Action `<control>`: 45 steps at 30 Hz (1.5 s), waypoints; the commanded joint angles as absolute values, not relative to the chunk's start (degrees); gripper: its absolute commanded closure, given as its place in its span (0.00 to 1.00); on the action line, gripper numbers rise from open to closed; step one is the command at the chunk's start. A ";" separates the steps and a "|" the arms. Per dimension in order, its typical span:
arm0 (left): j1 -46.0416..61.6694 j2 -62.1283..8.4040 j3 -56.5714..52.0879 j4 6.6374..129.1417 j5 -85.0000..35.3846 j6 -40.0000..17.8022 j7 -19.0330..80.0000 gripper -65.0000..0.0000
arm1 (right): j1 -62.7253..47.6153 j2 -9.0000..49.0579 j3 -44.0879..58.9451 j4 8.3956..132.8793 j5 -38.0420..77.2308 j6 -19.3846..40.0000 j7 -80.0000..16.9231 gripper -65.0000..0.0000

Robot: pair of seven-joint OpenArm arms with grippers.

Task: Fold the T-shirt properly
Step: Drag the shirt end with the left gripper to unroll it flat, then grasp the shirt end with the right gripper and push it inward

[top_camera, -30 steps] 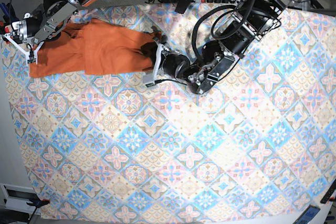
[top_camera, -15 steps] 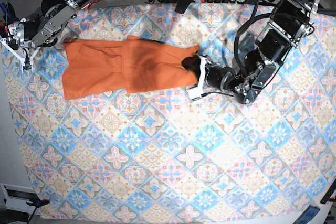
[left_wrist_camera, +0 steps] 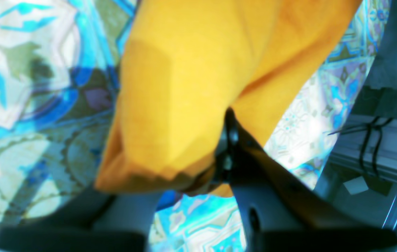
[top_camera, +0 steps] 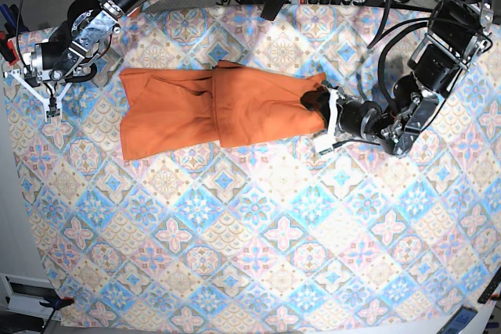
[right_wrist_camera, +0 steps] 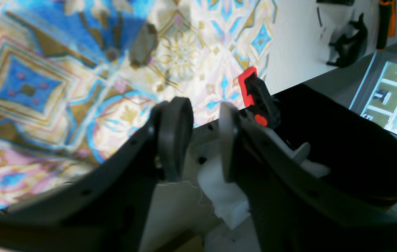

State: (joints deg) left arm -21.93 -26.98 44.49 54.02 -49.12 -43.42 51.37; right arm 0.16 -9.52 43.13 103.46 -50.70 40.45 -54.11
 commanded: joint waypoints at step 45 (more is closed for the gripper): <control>-1.80 -32.75 -15.69 80.75 -37.14 -40.00 55.16 0.35 | 6.73 -9.00 16.75 106.68 -50.68 40.00 -67.12 0.43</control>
